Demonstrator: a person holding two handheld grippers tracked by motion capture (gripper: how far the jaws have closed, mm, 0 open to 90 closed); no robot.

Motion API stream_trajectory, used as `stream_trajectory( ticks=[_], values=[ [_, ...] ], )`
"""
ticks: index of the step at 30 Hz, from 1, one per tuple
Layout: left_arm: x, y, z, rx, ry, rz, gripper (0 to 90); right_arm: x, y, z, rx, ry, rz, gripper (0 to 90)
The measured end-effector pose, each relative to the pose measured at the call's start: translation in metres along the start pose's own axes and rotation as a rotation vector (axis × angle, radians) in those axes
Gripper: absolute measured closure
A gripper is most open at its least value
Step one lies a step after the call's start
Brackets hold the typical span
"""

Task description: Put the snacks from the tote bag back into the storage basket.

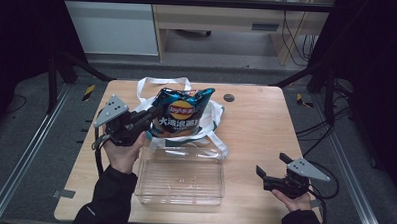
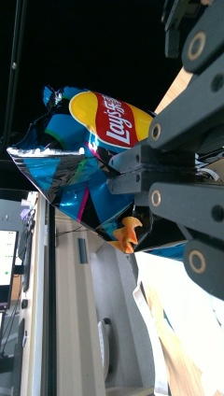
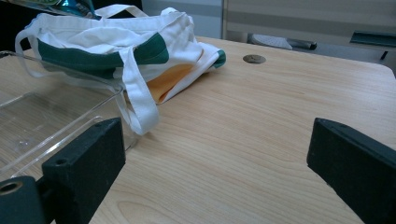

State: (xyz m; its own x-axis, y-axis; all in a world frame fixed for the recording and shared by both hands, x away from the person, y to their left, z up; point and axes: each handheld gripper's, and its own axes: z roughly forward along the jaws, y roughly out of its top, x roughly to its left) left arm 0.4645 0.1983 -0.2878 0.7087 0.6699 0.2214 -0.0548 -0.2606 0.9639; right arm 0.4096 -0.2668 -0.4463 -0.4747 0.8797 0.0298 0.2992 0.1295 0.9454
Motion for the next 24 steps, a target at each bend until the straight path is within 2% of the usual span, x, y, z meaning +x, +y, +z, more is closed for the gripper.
stream_trajectory(
  ticks=[1,3,7,9,17,24],
  values=[
    [-0.001,0.0,-0.002,0.001,-0.007,0.011,90.0,0.0,0.0,0.0,0.0,0.001,0.0,4.8],
    [-0.008,-0.003,-0.008,-0.001,0.054,-0.047,90.0,0.0,0.0,0.0,0.001,0.001,0.0,4.8],
    [-0.009,-0.004,-0.014,-0.001,0.024,-0.02,90.0,0.0,0.0,0.0,0.002,-0.001,-0.002,4.8],
    [-0.012,-0.007,-0.019,-0.004,0.031,-0.027,90.0,0.0,0.0,0.0,0.002,-0.001,-0.002,4.7],
    [-0.018,-0.018,-0.028,0.004,0.016,-0.031,90.0,0.0,0.0,0.0,0.003,-0.001,-0.005,4.7],
    [-0.024,-0.022,-0.036,0.0,0.007,-0.036,90.0,0.001,0.0,-0.001,0.002,0.001,-0.006,4.8]
  ],
)
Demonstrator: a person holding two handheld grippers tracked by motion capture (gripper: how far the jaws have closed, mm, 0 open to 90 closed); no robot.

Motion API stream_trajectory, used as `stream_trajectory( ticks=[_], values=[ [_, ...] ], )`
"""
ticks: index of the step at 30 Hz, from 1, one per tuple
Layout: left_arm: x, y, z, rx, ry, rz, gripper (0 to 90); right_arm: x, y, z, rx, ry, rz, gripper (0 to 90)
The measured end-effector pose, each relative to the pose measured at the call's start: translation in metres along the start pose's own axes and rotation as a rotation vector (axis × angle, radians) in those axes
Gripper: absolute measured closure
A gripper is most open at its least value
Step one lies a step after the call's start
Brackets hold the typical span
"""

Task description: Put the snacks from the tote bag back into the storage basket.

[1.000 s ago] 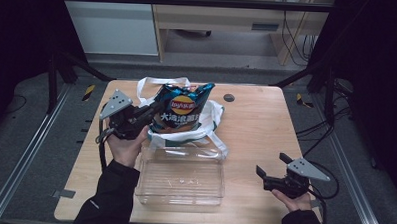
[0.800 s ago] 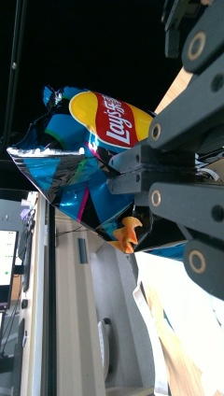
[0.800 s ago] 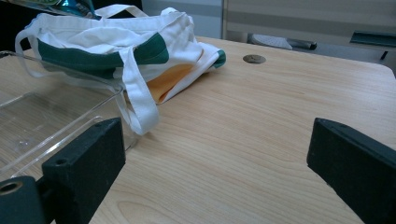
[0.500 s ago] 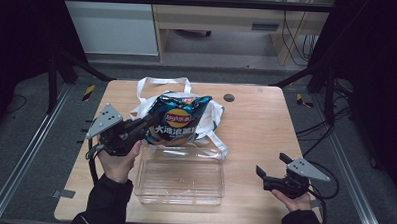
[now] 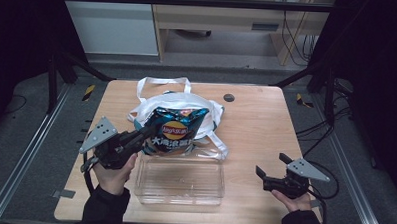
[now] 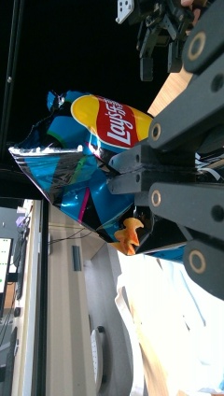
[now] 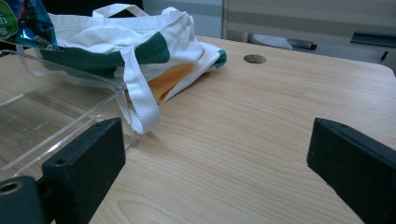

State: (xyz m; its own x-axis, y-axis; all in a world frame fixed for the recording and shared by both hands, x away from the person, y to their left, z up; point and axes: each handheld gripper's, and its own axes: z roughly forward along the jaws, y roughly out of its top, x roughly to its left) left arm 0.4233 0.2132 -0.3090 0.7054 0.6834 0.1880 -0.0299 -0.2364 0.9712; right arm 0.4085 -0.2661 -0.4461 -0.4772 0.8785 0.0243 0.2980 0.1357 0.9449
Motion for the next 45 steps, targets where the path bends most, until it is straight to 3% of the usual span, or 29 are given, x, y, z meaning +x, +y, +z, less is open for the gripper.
stream_trajectory(
  ticks=[12,33,45],
  values=[
    [-0.009,-0.014,-0.001,0.047,-0.018,-0.007,90.0,0.001,0.0,0.0,0.003,0.007,-0.005,4.8],
    [-0.024,-0.029,0.004,0.084,-0.05,0.003,90.0,0.001,-0.001,-0.002,0.002,0.0,0.001,4.7],
    [-0.033,-0.049,0.013,0.126,-0.092,-0.005,90.0,0.001,-0.001,-0.002,0.0,0.001,0.003,4.8]
  ],
)
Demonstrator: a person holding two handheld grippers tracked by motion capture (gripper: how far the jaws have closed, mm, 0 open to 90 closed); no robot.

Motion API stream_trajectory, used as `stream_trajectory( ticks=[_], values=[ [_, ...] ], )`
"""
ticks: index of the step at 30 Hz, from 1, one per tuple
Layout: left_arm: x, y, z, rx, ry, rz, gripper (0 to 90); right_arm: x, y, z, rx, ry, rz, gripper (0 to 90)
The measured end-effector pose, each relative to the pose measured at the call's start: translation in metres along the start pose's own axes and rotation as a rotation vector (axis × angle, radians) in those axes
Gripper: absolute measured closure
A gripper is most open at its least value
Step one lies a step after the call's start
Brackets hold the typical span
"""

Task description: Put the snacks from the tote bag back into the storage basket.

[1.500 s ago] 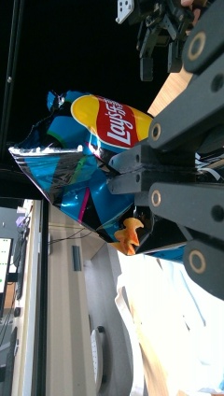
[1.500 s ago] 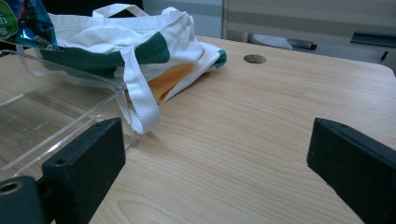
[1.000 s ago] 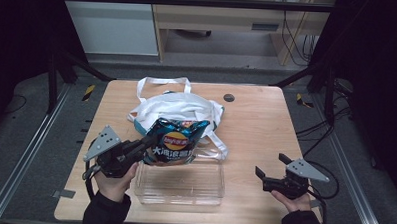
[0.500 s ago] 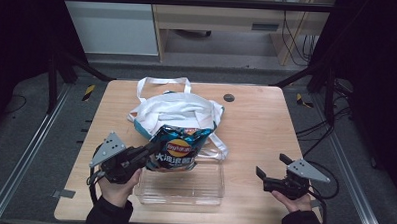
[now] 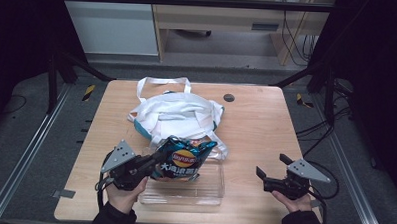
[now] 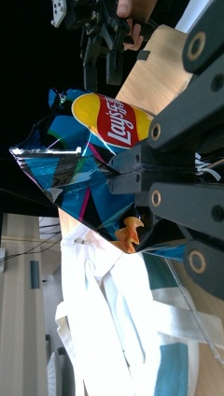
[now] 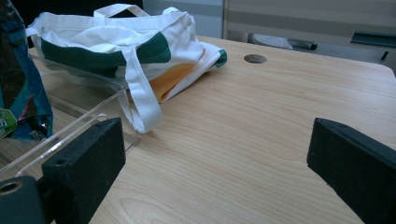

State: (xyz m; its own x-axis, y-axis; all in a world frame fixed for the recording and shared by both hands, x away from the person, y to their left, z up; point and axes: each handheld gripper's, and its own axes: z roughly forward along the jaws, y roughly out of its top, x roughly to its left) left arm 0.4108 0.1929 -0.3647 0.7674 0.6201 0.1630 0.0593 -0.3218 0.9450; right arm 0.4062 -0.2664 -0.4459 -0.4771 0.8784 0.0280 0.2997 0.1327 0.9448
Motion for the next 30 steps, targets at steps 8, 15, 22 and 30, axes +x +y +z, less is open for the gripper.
stream_trajectory(
  ticks=[8,15,22,30],
  values=[
    [0.001,-0.007,0.005,0.018,-0.011,-0.012,90.0,0.0,0.0,0.0,0.001,0.001,0.0,4.8],
    [0.003,-0.011,0.005,0.027,-0.002,-0.023,90.0,0.0,0.0,0.0,0.002,0.002,0.001,4.7],
    [0.008,-0.018,0.002,0.043,0.018,-0.042,90.0,0.0,0.0,0.0,0.002,0.002,0.001,4.8],
    [0.01,-0.022,0.001,0.067,0.049,-0.064,90.0,0.0,0.0,0.0,0.003,0.001,-0.001,4.7]
  ],
)
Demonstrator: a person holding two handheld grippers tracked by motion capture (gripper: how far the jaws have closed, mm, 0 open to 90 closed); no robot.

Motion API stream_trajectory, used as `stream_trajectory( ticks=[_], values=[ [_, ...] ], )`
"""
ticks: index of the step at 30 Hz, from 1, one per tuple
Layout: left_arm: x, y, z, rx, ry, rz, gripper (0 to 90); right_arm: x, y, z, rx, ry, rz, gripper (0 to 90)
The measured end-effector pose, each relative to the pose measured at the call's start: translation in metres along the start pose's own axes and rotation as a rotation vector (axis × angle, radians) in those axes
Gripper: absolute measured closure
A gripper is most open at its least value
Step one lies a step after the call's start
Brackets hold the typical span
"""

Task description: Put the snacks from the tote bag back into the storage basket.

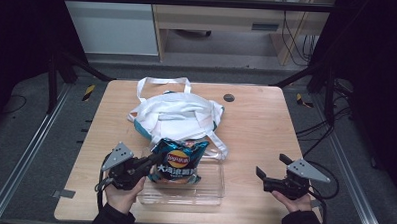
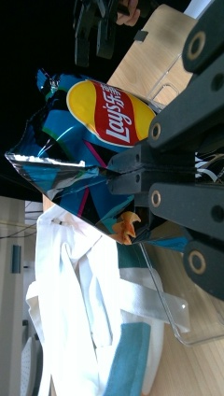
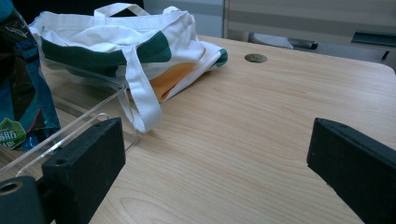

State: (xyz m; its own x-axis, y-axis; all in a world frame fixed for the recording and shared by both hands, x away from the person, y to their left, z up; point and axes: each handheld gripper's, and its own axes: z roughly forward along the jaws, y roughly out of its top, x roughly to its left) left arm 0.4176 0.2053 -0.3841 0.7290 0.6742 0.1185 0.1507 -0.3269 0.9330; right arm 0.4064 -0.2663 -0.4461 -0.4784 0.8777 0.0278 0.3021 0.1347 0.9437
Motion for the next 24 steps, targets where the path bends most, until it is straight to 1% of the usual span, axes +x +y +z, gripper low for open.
stream_trajectory(
  ticks=[4,11,20,24],
  values=[
    [0.0012,-0.0012,0.0005,0.011,0.013,-0.007,90.0,-0.0003,-0.0001,0.0003,0.002,0.0,-0.005,4.7],
    [0.003,-0.0043,0.0021,0.027,0.039,-0.035,90.0,0.0,-0.0002,0.0006,0.006,0.001,-0.005,4.8],
    [0.0061,-0.007,0.0046,0.041,0.055,-0.048,90.0,-0.0001,-0.0003,0.001,0.006,0.001,-0.004,4.7],
    [0.0082,-0.0083,0.0058,0.044,0.063,-0.068,90.0,0.0001,-0.0004,0.0014,0.006,0.002,-0.004,4.8]
  ],
)
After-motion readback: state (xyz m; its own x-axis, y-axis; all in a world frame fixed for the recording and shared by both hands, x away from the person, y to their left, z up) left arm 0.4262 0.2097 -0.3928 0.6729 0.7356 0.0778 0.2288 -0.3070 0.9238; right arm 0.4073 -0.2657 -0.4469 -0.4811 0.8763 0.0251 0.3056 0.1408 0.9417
